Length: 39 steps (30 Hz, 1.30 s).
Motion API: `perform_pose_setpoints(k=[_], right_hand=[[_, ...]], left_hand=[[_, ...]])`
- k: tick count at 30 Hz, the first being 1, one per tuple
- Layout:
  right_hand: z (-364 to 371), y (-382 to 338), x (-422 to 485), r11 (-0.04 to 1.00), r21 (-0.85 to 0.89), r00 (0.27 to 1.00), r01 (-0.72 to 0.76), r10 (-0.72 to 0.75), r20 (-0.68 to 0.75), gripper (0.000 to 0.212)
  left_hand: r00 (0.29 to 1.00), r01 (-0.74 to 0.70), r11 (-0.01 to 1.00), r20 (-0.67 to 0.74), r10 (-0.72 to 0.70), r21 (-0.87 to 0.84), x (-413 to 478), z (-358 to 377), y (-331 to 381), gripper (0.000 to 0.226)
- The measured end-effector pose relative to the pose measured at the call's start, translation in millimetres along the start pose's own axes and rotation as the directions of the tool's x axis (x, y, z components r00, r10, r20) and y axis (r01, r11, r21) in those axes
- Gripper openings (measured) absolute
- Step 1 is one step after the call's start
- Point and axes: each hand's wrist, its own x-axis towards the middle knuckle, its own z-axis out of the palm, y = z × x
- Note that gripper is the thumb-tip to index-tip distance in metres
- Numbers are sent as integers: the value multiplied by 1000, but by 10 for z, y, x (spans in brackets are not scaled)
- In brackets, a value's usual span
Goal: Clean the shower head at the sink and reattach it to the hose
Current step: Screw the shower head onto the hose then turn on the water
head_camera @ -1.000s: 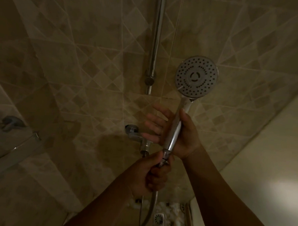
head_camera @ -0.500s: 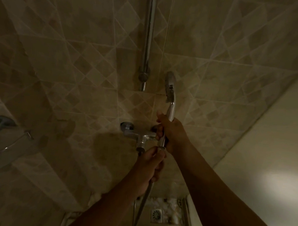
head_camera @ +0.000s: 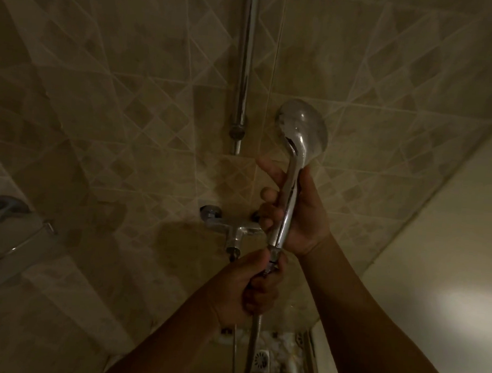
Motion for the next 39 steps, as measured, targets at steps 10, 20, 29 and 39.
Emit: perform_pose_setpoints(k=[10,20,29,39], right_hand=[[-157,181,17,841,-519,580,-154,-348,-736,24],[14,-33,-59,991,-131,940,-1,-44,-338,65],[22,31,-71,994,-69,947,88,-105,-304,51],[-58,177,-35,815,-578,587,-52,-443,-677,22]], left_hand=[[807,48,887,-541,237,460,101,-88,-206,26],[969,-51,994,-235,74,99,-10,10,40,34],[982,-16,998,-186,28,63,18,-27,-43,30],[756,56,844,-575,313,533,124,-71,-208,22]])
